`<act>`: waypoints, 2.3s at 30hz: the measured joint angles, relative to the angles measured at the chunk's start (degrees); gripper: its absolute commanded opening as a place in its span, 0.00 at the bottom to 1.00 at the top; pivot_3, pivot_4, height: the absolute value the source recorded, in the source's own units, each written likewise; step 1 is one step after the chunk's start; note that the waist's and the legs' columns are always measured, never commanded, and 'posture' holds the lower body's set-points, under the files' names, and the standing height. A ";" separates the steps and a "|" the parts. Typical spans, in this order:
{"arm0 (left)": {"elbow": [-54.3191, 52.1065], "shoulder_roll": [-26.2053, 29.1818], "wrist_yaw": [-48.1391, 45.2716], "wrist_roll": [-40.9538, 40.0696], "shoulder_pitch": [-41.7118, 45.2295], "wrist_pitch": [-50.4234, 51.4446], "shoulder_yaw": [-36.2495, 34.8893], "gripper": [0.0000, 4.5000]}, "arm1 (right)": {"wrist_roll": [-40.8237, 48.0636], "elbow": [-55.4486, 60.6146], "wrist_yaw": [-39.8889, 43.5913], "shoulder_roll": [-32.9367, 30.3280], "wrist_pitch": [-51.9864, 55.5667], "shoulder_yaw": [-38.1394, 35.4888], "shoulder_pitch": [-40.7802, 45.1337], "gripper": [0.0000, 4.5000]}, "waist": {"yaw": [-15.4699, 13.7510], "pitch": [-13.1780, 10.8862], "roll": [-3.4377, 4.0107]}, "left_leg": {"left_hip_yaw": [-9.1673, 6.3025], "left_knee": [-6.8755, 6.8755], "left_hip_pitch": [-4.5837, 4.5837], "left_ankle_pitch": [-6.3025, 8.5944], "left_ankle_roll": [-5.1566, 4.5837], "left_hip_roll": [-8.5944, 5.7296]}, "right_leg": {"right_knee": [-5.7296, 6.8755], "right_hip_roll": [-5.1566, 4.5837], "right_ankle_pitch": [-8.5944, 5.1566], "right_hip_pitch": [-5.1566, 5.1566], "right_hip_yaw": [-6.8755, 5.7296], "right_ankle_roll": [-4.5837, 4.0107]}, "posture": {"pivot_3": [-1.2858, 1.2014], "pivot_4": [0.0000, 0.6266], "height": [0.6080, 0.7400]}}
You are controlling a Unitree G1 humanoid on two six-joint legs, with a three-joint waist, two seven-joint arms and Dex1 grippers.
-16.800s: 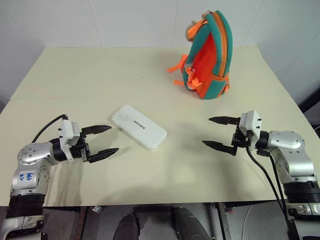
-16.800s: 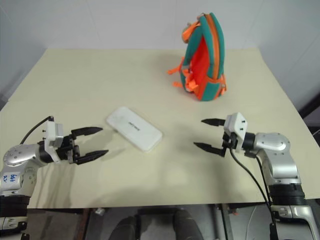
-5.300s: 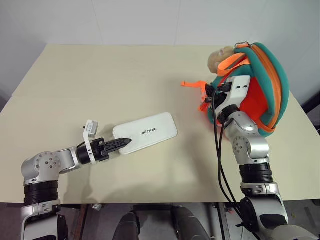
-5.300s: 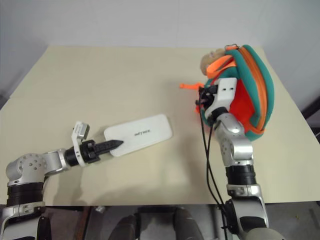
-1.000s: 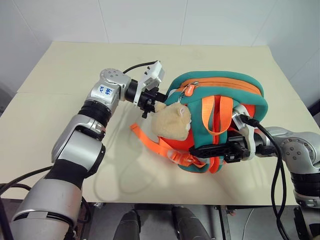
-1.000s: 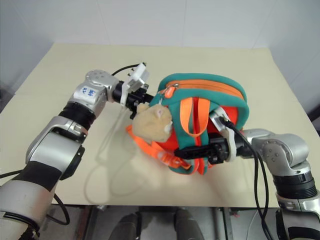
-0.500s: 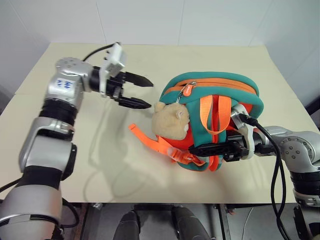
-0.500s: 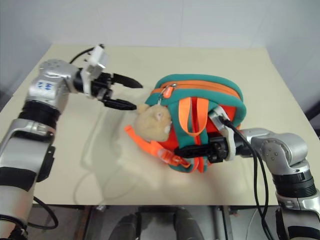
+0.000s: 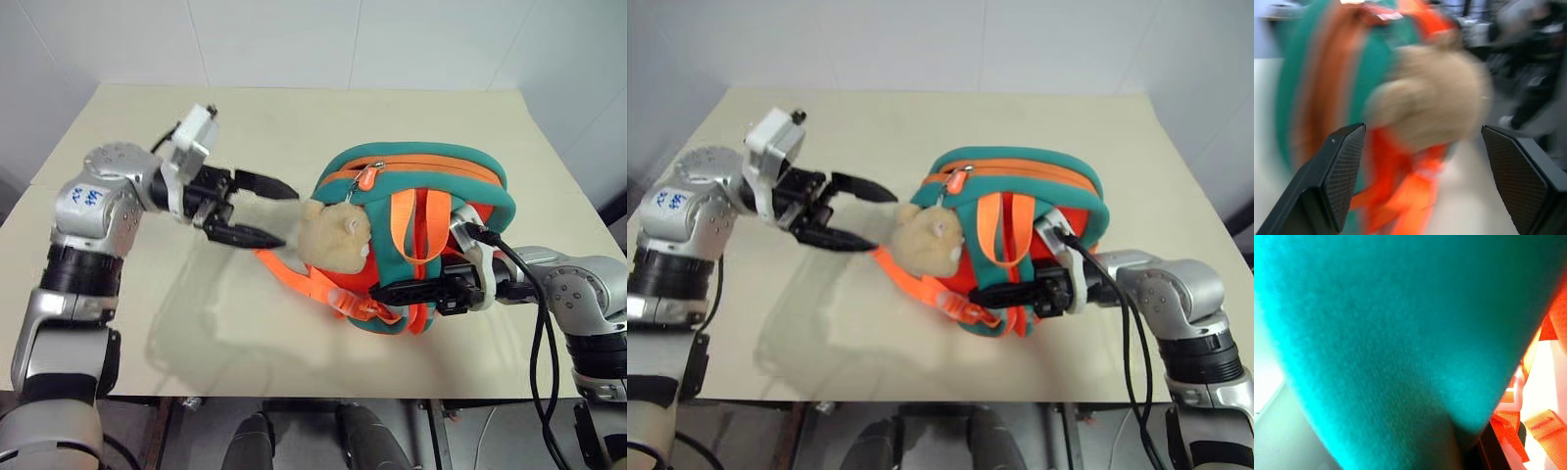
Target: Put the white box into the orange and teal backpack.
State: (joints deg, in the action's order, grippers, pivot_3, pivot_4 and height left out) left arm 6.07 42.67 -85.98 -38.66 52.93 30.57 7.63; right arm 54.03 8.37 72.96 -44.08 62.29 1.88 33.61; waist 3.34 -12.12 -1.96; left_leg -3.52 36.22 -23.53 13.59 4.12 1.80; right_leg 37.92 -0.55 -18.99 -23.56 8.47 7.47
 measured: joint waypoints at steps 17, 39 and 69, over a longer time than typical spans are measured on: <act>-4.26 -9.53 10.52 8.70 -1.66 -5.16 -0.22 0.90 | 0.07 -0.22 -0.07 0.02 0.11 -0.04 -0.03 0.00 | -0.07 0.00 0.00 | 0.05 -0.07 0.19 -0.03 -0.06 -0.03 | -0.12 -0.01 0.06 0.21 0.03 0.01 | 0.52 0.24 1.00; -13.16 -10.09 15.72 9.08 -6.78 -0.54 -0.08 0.24 | 0.61 0.55 -1.30 0.89 0.18 -0.33 -0.78 0.00 | 0.02 0.00 0.00 | 0.06 -0.08 0.20 -0.03 -0.06 -0.03 | -0.15 0.00 0.07 0.22 0.05 0.02 | 0.52 0.24 1.00; 41.42 -7.84 0.34 21.78 4.86 -13.48 2.35 0.24 | 2.66 2.69 -5.16 3.12 0.59 -1.33 -2.41 0.00 | -0.23 -0.01 0.00 | 0.05 -0.15 0.02 -0.02 -0.07 -0.02 | -0.21 -0.02 0.03 0.05 -0.01 -0.03 | 0.52 0.24 1.00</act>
State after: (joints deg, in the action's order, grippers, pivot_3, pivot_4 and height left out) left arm 47.49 34.83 -85.64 -16.89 57.78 17.08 9.98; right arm 56.69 11.05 67.80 -40.96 62.88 0.55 31.20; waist 3.11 -12.13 -1.96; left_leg -3.48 36.07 -23.51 13.57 4.04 1.78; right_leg 37.71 -0.56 -18.95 -23.51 8.46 7.44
